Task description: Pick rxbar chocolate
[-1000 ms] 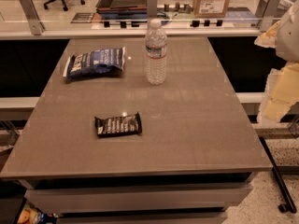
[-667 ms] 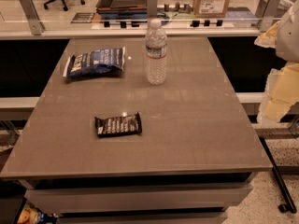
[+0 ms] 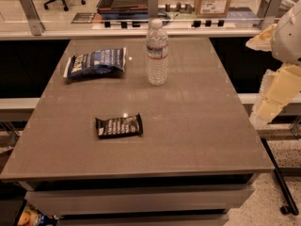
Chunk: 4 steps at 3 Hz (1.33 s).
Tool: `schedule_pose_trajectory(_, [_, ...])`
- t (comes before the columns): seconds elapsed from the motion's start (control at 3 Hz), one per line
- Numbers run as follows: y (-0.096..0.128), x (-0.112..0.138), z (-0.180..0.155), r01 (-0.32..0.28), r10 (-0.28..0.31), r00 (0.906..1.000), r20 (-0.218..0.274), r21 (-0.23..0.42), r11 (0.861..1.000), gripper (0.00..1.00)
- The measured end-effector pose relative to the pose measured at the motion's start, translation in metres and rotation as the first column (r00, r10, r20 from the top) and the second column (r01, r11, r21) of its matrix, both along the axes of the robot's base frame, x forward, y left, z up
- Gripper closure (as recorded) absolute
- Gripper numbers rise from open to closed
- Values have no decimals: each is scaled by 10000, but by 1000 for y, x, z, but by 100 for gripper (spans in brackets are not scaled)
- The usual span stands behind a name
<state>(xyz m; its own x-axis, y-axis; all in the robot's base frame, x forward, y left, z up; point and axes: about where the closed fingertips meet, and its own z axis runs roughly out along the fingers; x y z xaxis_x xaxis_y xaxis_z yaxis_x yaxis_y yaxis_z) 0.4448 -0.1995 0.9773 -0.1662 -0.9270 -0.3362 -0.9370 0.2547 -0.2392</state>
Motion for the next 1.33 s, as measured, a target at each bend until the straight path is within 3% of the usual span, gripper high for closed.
schedule_pose_trajectory(0.33, [30, 8, -21, -666, 688, 9976, -62, 1769, 9820, 0])
schedule_pose_trajectory(0.67, [68, 17, -46, -1196, 1329, 9910, -176, 3315, 9358, 0])
schedule_pose_trajectory(1.0, [101, 23, -65, -1540, 1736, 9848, -26, 4494, 8799, 0])
schedule_pose_trajectory(1.33, [124, 26, -83, -1578, 1683, 9853, 296, 5355, 8297, 0])
